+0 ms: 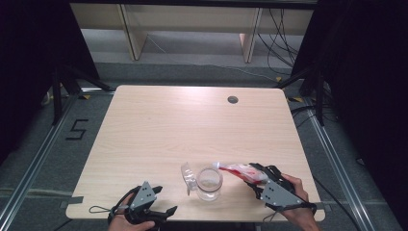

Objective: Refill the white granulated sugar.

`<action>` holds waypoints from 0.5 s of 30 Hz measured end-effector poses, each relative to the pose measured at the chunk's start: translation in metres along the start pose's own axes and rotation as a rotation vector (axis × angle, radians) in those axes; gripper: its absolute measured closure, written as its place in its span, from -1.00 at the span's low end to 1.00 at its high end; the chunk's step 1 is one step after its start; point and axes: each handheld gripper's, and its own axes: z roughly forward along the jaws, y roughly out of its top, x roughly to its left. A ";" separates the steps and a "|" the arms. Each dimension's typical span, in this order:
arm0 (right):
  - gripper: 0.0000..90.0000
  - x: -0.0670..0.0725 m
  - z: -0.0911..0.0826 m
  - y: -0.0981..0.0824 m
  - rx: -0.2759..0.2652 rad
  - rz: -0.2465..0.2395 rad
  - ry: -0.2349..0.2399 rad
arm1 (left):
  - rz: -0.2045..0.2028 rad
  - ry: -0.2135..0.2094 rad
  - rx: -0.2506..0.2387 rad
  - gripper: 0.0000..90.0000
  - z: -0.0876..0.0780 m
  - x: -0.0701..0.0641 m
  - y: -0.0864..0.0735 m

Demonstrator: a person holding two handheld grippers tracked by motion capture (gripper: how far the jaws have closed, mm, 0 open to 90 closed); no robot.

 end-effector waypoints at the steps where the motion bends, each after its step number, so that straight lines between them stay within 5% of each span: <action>1: 0.08 0.000 0.000 0.000 0.004 -0.002 0.003 | -0.023 -0.011 -0.016 -0.61 0.000 -0.001 0.000; 15: 0.09 0.004 -0.002 0.004 0.030 -0.053 0.007 | -0.030 0.009 -0.027 -0.61 0.001 -0.002 0.000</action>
